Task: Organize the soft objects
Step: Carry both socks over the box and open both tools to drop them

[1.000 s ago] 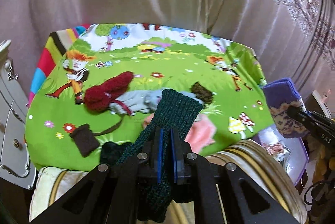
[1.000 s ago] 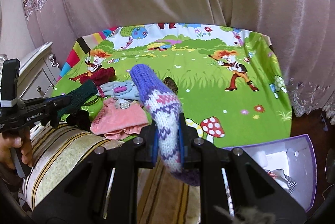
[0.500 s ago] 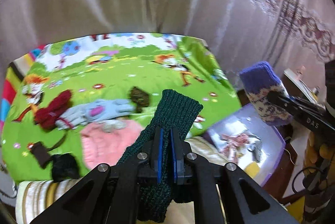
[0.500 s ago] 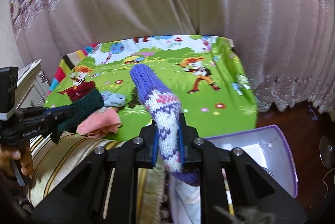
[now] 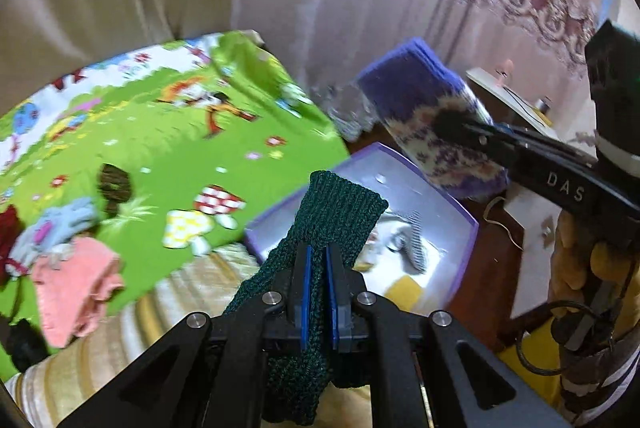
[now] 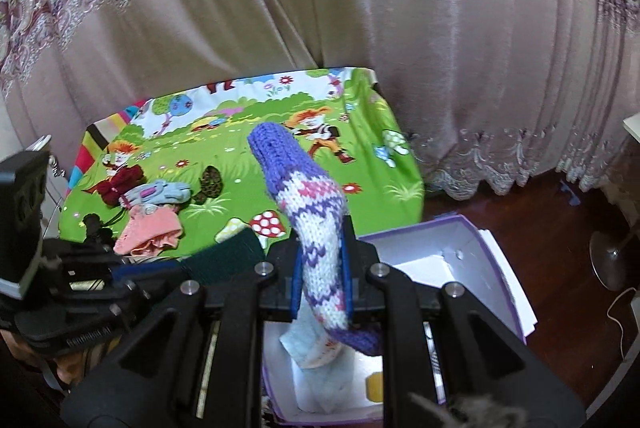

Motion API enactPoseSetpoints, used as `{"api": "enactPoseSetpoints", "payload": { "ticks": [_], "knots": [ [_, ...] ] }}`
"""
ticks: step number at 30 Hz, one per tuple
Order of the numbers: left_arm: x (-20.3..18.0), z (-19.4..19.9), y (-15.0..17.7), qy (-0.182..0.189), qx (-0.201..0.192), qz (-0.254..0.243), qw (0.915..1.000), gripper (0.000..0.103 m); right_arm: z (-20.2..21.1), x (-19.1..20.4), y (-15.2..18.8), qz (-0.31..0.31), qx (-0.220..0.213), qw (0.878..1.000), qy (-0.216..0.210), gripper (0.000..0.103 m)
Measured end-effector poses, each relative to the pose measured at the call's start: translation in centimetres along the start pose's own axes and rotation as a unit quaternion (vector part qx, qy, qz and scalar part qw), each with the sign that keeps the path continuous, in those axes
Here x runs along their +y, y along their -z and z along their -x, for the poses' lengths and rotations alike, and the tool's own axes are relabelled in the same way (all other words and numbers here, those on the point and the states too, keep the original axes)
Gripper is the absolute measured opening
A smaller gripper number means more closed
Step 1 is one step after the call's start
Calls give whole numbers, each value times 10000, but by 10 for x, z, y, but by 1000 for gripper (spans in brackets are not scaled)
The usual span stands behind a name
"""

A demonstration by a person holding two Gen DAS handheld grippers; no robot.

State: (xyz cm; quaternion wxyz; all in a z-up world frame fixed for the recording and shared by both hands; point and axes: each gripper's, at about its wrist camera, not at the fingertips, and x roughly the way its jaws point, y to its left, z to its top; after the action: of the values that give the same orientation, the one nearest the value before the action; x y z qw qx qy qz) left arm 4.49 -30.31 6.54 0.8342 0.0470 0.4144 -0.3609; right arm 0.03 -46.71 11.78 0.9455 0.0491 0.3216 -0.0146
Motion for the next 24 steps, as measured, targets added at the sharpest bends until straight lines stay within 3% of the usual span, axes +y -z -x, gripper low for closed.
{"api": "enactPoseSetpoints", "payload": {
  "ticks": [10, 13, 15, 17, 24],
  "knots": [
    [-47, -40, -5, 383, 324, -254, 9984, 9, 16, -26, 7, -147, -41, 9996, 258, 18],
    [-55, -49, -6, 540, 432, -292, 9972, 21, 16, -28, 10, -149, -8, 9994, 301, 18],
    [-58, -51, -5, 557, 455, -301, 9970, 39, 17, -30, 12, -149, 7, 9993, 330, 18],
    [-57, -49, -4, 542, 425, -282, 9972, 49, 16, -32, 13, -149, 33, 9992, 358, 18],
    [-43, -43, -7, 424, 367, -45, 9984, 51, 7, -28, 20, -33, 275, 9987, 433, 21]
  ]
}}
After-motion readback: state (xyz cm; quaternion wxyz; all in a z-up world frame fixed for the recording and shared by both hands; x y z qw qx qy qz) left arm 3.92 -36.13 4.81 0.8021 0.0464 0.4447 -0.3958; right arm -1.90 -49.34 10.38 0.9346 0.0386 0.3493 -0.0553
